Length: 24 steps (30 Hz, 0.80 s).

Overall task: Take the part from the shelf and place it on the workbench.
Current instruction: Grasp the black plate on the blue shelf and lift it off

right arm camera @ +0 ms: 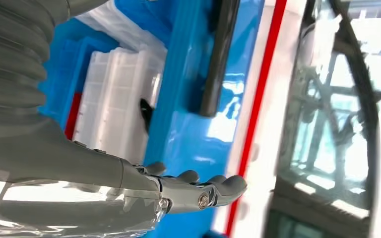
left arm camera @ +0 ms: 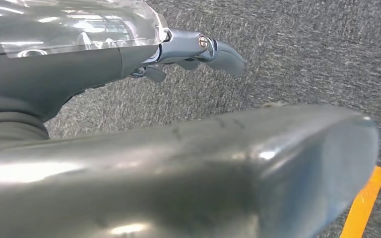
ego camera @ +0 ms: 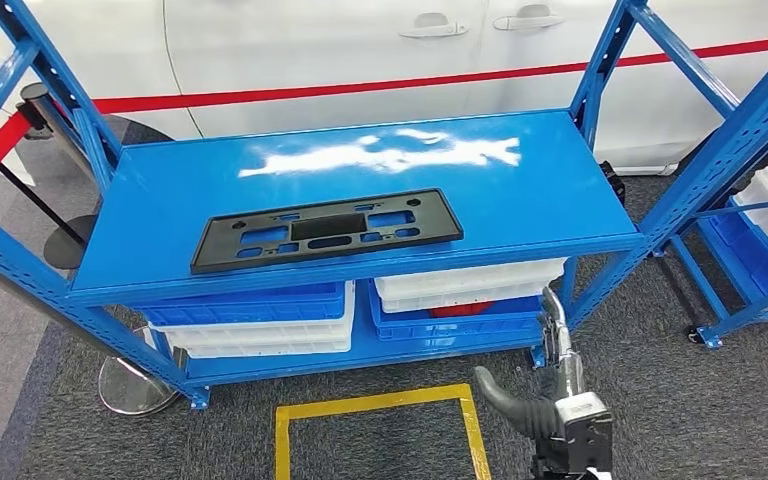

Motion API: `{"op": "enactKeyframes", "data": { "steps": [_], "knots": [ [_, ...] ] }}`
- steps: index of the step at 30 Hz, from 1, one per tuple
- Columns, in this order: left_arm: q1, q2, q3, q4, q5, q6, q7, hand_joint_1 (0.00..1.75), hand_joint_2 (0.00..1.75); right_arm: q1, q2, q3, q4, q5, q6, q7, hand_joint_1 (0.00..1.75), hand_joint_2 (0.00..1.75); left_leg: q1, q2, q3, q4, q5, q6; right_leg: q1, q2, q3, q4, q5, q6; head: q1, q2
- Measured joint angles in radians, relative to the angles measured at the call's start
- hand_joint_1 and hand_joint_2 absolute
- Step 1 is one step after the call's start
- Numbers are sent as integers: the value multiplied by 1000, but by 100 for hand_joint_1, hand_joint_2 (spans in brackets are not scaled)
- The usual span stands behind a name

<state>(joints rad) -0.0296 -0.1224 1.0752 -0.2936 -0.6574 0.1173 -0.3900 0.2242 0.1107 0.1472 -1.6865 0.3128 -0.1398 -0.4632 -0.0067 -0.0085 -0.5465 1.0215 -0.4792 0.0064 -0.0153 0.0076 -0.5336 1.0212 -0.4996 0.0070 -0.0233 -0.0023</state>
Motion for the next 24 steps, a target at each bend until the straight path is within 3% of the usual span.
{"op": "enactKeyframes", "data": {
  "steps": [4,6,9,10,11,12,13,14,16,17,21,22,24],
  "knots": [
    [-6,-5,22,3,-23,-1,-7,0,0,1,-11,90,-54,113,-24,35,0,175,2,0,0,-6,4,14,-1,0,3,-5,2,13,0,0],
    [-8,-11,32,5,-35,-1,-11,0,0,-3,-20,130,-74,171,-39,55,0,175,8,2,8,-25,15,26,1,-1,-6,18,-16,19,1,0],
    [-12,-18,44,9,-52,-2,-14,0,0,-13,-31,178,-85,262,-58,87,0,175,10,4,11,-36,21,33,1,-3,-90,184,-100,23,3,0],
    [-12,-20,48,10,-57,-2,-15,0,0,-16,-34,193,-85,294,-65,99,0,175,10,4,10,-35,21,33,0,-3,-121,238,-115,25,3,0],
    [-12,-22,52,12,-62,-3,-16,0,0,-21,-35,207,-85,327,-71,112,0,175,10,4,11,-34,20,32,-1,-3,-137,262,-111,26,3,0],
    [-12,-24,56,13,-67,-3,-17,0,0,-28,-36,223,-85,360,-77,125,0,175,10,3,12,-33,18,31,-2,-4,-135,248,-87,27,3,0],
    [-13,-27,61,15,-73,-3,-19,0,0,-37,-37,239,-84,392,-82,139,0,131,11,2,15,-32,15,28,-4,-4,-113,194,-48,27,3,0],
    [-14,-29,65,17,-79,-4,-20,0,0,-47,-37,255,-82,421,-87,154,0,131,11,1,17,-29,12,24,-6,-5,-83,124,-10,26,3,0],
    [-17,-33,75,20,-92,-5,-25,0,0,-70,-33,287,-69,474,-97,186,0,131,8,0,16,-20,4,13,-5,-5,-39,20,30,20,2,0],
    [-19,-34,81,22,-99,-6,-28,0,0,-81,-31,300,-61,496,-105,202,0,175,6,0,14,-18,3,7,-2,-4,-32,2,30,15,2,0],
    [-25,-37,95,26,-120,-7,-38,0,0,-111,-20,333,-36,601,-157,255,0,175,11,1,5,3,-15,-17,-1,-5,-30,-6,31,-10,1,0],
    [-26,-38,97,27,-124,-7,-40,0,0,-124,-20,344,-31,630,-170,270,0,175,12,1,-12,40,-38,-23,-3,-6,-29,-9,32,-16,0,0],
    [-27,-39,101,29,-132,-7,-42,0,0,-153,-22,372,-18,679,-190,305,0,175,16,2,-76,168,-98,-31,-3,-8,-28,-9,31,-22,-1,0]
  ]
}}
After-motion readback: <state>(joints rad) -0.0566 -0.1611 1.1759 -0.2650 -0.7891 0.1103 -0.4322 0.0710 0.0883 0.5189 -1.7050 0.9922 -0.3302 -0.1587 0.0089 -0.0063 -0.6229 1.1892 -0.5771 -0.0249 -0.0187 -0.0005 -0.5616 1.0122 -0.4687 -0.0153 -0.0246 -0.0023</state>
